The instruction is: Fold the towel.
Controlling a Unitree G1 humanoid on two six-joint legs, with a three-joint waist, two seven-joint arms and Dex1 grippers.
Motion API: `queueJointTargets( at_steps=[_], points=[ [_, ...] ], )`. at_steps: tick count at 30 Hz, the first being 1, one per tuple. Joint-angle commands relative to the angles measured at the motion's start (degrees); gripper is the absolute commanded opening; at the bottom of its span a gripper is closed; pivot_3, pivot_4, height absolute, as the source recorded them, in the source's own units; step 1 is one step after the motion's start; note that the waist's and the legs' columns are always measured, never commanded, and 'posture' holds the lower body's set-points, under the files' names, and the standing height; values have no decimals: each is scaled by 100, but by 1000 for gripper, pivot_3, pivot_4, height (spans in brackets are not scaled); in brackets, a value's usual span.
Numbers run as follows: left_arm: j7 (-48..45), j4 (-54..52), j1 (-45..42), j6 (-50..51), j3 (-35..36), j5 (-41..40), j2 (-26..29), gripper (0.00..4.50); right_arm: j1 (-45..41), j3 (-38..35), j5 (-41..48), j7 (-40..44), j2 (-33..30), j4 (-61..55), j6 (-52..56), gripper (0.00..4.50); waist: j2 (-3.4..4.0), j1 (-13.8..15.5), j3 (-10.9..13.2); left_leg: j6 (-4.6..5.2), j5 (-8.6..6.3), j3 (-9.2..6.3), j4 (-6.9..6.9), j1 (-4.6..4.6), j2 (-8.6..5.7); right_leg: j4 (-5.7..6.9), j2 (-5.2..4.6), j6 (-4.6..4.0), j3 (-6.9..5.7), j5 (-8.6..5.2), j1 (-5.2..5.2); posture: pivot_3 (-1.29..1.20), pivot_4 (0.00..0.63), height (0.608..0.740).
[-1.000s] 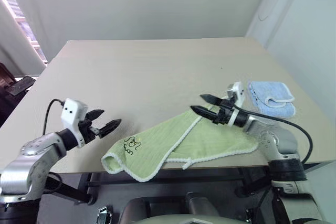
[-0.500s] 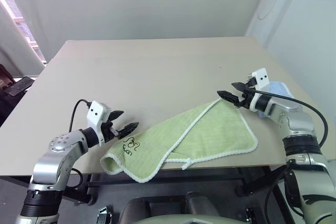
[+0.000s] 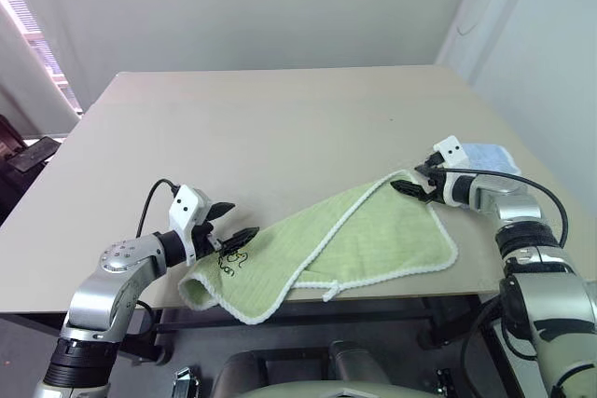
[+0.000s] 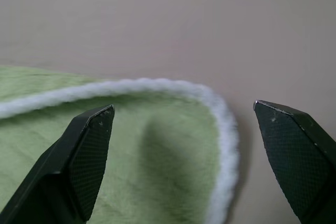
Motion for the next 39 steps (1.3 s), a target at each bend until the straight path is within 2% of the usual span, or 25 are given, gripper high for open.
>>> queueJointTargets(
  at_steps=[1,11,12,14,24,25,30,34,39],
  points=[
    [-17,-183,-132,-143,1,27,11,4500,-407,-47,-158,-194,70,384,-310,4441,0,0,0,0,0,0,0,0,0,0,0,0,0,0,0,0,0,729],
    [95,-229,-73,-233,11,101,-55,4500,-758,118,-663,-624,367,1096,-461,4441,1,-1,0,0,0,-1,1,0,0,5,0,0,1,0,0,0,0,729],
    [107,-244,-60,-236,13,108,-60,4500,-772,134,-717,-694,390,1144,-489,4276,1,-3,0,0,0,-1,1,1,0,6,0,0,2,0,0,0,0,729],
    [126,-301,-30,-217,47,92,-70,4500,-792,70,-708,-731,426,1201,-524,3834,1,-1,0,0,0,-1,2,2,0,10,1,0,2,0,0,0,0,729],
    [106,-457,126,-139,265,-6,99,4500,-828,-168,-562,-783,464,1221,-710,251,1,-1,-1,0,0,-1,7,3,-1,17,0,0,4,0,-1,0,0,729],
    [88,-480,150,-122,305,-34,133,4500,-821,-215,-517,-696,461,1161,-764,27,1,-6,-1,0,0,0,7,3,-1,17,1,0,4,0,-1,0,0,729],
    [2,-649,331,-25,413,-118,337,4500,-849,-472,-196,-188,406,664,-686,27,3,-10,0,0,0,0,7,5,0,20,1,0,4,0,-1,0,0,729],
    [-51,-829,466,84,508,-240,460,4500,-565,-604,182,343,357,-454,-221,27,9,0,3,0,0,0,6,5,1,22,1,1,6,0,-2,0,0,729],
    [-124,-1163,703,166,639,-441,529,4500,-380,-829,549,45,347,-1749,567,27,9,12,3,0,0,-1,7,5,2,24,0,0,5,-1,-3,0,0,729]
  ],
)
